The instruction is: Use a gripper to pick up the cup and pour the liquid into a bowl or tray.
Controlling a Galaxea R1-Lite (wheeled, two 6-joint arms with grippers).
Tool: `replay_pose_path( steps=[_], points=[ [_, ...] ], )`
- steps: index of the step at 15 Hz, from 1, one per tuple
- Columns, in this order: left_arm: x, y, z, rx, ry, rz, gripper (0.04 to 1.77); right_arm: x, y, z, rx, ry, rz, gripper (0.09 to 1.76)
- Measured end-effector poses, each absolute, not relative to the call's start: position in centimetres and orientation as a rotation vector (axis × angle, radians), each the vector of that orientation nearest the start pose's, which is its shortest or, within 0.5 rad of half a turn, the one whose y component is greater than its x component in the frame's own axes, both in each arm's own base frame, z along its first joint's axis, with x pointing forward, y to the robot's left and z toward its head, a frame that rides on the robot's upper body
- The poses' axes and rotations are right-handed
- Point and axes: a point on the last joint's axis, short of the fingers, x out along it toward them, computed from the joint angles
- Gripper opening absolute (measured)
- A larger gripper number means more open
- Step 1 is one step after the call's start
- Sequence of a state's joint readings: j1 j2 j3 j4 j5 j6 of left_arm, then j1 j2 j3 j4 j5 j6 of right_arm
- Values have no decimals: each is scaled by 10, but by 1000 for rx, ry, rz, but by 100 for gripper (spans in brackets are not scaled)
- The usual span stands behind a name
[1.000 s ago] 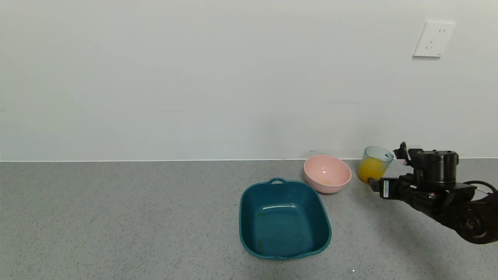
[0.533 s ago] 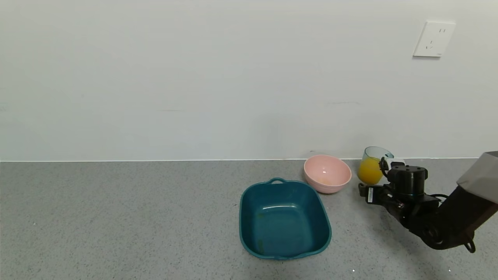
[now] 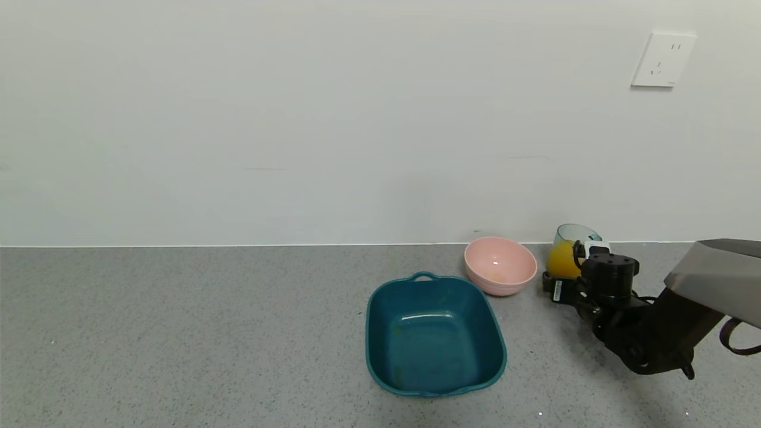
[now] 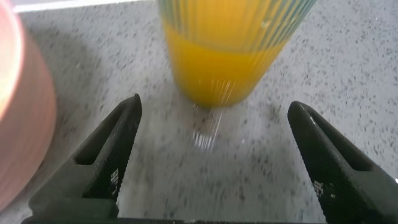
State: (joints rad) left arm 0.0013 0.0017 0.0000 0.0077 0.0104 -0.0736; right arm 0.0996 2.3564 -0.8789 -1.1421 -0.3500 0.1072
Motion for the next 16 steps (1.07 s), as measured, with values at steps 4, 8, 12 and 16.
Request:
replay_pose_path(
  steps=[4, 8, 12, 16],
  points=[
    [-23, 0, 75, -73, 9, 12, 172, 413, 26, 7, 46, 268, -280, 171],
    [-23, 0, 75, -73, 9, 12, 172, 422, 27, 5, 78, 244, -281, 171],
    [-23, 0, 75, -73, 9, 12, 172, 433, 28, 2, 98, 225, -288, 171],
    [-23, 0, 75, -74, 9, 12, 172, 440, 28, -3, 97, 217, -311, 171]
  ],
)
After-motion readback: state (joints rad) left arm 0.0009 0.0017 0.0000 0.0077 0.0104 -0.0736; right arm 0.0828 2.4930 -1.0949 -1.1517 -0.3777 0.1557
